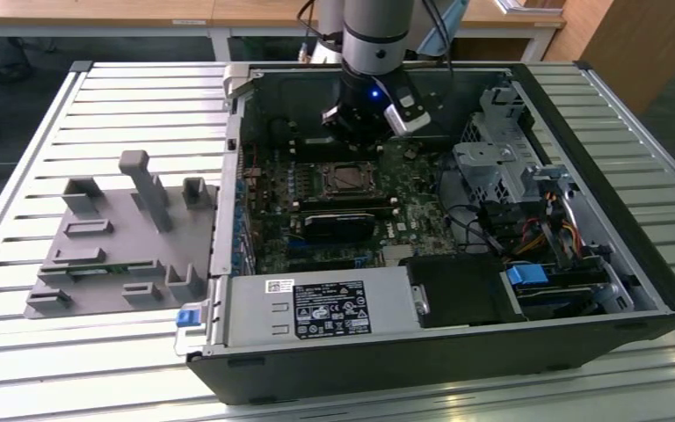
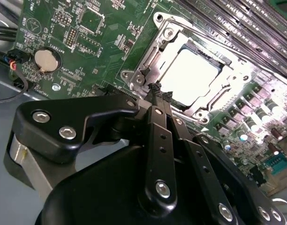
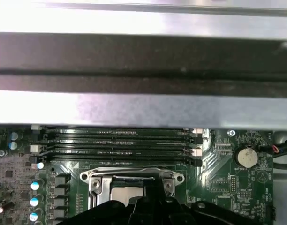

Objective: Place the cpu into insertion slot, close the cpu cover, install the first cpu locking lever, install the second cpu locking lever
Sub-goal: 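Install the second cpu locking lever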

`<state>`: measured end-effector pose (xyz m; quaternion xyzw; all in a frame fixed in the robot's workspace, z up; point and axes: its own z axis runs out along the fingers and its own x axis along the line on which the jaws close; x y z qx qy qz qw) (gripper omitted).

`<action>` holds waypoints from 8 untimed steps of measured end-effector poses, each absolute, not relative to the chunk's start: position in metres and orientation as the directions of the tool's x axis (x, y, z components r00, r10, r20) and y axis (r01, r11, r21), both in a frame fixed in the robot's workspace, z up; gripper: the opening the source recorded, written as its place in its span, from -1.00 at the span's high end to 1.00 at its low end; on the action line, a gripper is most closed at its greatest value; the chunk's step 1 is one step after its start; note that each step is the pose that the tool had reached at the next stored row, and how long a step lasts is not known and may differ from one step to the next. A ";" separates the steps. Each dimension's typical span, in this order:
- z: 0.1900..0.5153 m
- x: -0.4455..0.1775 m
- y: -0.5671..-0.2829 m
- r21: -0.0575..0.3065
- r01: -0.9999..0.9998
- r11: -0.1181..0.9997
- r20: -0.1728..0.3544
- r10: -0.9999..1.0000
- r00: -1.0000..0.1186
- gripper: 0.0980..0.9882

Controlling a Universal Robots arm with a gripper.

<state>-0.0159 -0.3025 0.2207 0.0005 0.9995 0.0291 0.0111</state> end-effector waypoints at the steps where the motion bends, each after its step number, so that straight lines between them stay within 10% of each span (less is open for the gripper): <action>1: 0.224 -0.016 -0.302 0.058 0.000 0.998 -0.022 0.002 -1.000 0.98; 8: 0.236 -0.016 -0.303 0.058 0.000 0.998 -0.022 0.002 -1.000 0.98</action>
